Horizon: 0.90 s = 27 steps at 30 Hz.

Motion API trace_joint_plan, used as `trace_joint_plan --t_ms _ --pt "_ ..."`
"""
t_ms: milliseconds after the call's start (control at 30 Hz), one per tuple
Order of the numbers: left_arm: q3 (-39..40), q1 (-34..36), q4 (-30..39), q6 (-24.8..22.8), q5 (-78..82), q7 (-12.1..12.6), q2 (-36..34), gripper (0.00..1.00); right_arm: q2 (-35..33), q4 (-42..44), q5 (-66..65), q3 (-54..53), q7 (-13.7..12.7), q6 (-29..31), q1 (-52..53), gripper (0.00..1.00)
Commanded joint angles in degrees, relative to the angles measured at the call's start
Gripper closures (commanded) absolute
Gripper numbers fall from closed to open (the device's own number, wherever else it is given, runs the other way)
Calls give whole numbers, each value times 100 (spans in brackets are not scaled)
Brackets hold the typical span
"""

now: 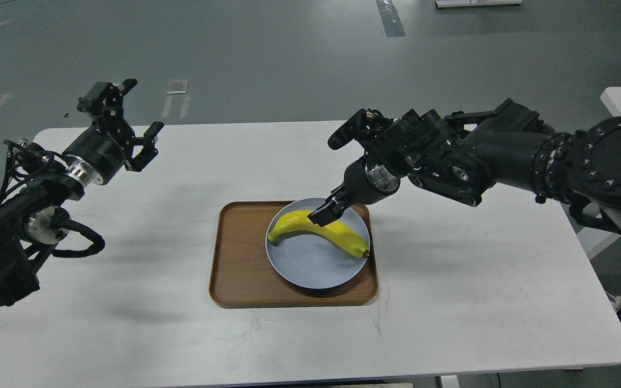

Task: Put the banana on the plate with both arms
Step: 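Carry the banana with the right gripper and lower it onto the plate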

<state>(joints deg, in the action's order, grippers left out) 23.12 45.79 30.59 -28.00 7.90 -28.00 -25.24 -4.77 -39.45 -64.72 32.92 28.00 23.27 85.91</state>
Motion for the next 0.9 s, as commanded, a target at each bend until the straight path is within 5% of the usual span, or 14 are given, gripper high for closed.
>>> trace_joint_plan --t_ms 0,167,300,567,867 --pt "0 0 0 0 1 0 -7 2 -716 -45 686 -512 0 3 101 1" --pt "-9 -9 0 0 1 0 -7 2 -1728 -63 1786 -1664 0 -24 -582 1" --pt "-18 -26 0 0 9 0 28 2 -2159 -98 2963 -3235 0 -6 -2100 1" --pt "-27 -53 -9 0 9 0 151 2 -2195 -247 4326 -5091 0 -15 -4141 1" --pt "-27 -79 -62 0 9 0 257 2 -2221 -336 5013 -5586 0 29 -4881 0"
